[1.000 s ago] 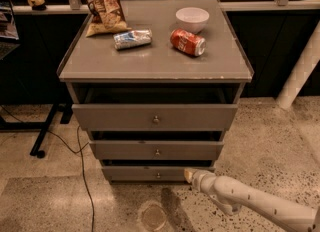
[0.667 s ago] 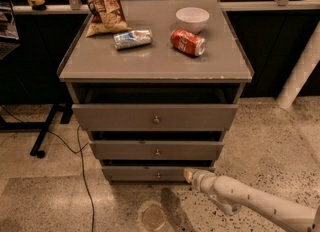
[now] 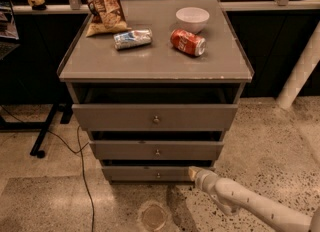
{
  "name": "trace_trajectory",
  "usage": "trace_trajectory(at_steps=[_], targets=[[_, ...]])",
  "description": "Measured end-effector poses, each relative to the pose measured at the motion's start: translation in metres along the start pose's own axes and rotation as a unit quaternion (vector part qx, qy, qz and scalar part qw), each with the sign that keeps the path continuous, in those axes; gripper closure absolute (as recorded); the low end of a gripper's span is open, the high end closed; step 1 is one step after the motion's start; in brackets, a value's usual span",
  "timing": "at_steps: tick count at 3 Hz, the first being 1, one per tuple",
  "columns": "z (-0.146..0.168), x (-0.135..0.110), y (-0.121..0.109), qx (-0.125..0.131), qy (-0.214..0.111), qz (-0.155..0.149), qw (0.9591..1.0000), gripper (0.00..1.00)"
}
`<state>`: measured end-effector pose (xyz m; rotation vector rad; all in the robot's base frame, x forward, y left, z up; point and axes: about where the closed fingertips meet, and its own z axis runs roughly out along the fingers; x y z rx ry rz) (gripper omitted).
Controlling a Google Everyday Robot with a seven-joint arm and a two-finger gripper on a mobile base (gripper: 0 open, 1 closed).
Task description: Open bottom drawer
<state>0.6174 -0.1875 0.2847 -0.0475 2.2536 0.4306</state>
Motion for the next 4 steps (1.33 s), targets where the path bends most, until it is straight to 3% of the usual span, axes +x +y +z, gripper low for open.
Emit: trace_trajectory(at_steps=[1,2,3,4], targets=[[0.013,0.005,-0.019,-0.001,0.003,-0.019,0.9998,1.00],[0.027,0.008,-0.032,-0.038,0.023,-0.028,0.9986,1.00],[0.027,0.008,-0.032,-0.037,0.023,-0.028,0.9987,1.00],[0.037,0.008,-0.038,-0.012,0.014,-0.022,0.9996,1.00]])
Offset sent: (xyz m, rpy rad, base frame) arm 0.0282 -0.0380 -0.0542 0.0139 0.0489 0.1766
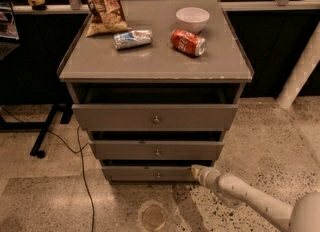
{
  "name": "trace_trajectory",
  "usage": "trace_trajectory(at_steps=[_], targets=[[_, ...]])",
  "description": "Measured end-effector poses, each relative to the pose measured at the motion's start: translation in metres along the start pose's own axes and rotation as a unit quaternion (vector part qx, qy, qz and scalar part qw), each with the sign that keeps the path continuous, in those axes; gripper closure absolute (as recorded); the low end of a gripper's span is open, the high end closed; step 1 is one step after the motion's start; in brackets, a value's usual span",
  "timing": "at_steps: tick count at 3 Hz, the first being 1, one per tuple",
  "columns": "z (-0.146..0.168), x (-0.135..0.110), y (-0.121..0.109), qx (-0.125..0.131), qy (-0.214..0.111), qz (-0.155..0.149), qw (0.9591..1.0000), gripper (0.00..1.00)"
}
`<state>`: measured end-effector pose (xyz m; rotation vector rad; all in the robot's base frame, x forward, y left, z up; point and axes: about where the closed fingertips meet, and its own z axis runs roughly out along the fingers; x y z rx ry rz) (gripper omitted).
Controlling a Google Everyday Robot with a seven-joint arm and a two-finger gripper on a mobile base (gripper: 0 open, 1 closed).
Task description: Open bottom drawer
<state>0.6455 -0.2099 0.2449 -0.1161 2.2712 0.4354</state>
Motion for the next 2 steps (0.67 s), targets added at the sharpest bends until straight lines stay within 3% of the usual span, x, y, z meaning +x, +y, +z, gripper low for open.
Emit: trace_trajectory(at_steps=[1,2], targets=[[0.009,-0.001,-0.015,0.039,-0.017,0.016,0.9989,1.00],[0.022,-0.004,-0.035,0.086,-0.037,0.042,0.9948,1.00]])
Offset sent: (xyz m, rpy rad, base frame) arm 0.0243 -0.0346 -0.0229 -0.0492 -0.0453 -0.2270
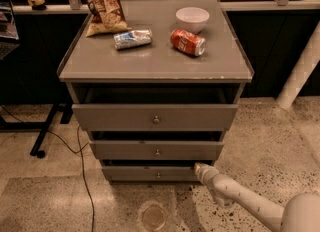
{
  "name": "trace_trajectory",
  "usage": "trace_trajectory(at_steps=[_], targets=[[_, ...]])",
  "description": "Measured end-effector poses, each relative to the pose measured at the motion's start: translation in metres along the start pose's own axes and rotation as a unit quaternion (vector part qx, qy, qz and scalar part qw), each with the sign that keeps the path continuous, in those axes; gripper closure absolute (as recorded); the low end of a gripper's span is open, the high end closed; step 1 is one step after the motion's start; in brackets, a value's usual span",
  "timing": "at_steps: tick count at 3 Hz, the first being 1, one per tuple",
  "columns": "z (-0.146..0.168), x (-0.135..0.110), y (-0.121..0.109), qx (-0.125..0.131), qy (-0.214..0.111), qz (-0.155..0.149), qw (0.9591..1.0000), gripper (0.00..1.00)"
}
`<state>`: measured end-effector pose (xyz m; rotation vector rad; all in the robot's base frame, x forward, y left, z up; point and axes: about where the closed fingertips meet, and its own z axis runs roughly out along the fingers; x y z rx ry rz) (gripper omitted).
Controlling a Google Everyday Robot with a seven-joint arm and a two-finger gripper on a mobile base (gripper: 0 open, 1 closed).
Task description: Open bottom drawer
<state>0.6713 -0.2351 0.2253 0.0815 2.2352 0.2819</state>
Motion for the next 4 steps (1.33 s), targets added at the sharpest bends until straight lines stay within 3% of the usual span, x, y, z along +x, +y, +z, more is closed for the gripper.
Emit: trace_trajectory(at_steps=[1,2,3,4], targets=[[0.000,0.000,-0.001,0.001,0.000,0.000,1.0000,1.00],[0.032,-0.002,0.011,-0.014,0.004,-0.020,0.9997,1.00],[0.054,-0.005,0.013,-0.005,0.008,-0.029,0.9995,1.00],[0.054,-0.005,0.013,-0.005,0.008,-0.029,0.9995,1.00]])
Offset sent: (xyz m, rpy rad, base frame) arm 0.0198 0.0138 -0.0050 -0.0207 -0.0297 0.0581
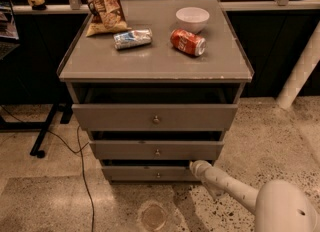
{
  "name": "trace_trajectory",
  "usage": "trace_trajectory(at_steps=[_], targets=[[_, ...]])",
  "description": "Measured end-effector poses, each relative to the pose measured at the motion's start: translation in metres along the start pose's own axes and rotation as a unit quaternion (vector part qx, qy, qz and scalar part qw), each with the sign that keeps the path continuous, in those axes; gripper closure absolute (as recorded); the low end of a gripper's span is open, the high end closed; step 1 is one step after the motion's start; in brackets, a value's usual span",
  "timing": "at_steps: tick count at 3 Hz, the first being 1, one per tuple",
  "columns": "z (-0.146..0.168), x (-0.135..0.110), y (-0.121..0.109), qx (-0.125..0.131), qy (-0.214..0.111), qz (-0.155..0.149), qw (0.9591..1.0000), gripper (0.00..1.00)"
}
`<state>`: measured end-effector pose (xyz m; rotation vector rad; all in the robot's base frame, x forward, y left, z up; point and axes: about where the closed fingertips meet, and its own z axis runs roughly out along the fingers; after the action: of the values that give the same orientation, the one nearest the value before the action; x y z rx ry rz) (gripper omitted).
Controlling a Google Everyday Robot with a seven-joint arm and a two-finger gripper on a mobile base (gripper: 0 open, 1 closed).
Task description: Open bottom drawer
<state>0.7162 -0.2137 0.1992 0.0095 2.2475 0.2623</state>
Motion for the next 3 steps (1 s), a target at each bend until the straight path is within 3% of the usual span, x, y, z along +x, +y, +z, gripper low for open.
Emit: trace_trajectory(at_steps=[2,3], targets=[[-0.0018,0.0161,-0.0094,0.017,0.039,0.002,0.9991,1.00],[-0.0031,0.0140,-0.0089,0.017,0.039,0.002,0.9991,1.00]])
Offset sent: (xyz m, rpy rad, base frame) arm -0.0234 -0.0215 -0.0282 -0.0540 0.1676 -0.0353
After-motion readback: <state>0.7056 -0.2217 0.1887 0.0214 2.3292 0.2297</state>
